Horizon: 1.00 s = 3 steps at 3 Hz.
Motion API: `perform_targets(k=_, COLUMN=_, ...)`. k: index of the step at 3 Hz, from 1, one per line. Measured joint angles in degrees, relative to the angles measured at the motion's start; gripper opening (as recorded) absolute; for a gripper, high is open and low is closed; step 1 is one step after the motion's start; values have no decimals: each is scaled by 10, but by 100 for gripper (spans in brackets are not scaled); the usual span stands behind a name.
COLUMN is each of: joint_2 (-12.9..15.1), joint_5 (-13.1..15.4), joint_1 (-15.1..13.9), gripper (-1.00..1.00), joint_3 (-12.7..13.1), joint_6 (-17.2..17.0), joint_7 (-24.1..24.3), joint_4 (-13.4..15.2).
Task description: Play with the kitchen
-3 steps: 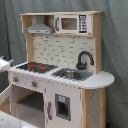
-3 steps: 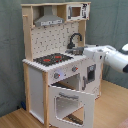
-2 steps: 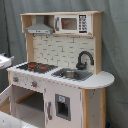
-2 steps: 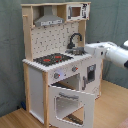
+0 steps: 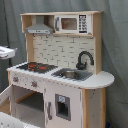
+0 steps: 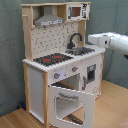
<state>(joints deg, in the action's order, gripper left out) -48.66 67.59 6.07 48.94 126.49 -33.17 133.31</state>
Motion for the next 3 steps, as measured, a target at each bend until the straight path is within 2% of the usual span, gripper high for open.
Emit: perform_targets(k=3, joint_2=-1, joint_5=0, joint_1=80, gripper=100, joint_3=-132, joint_6=29, joint_7=-107, joint_4=0)
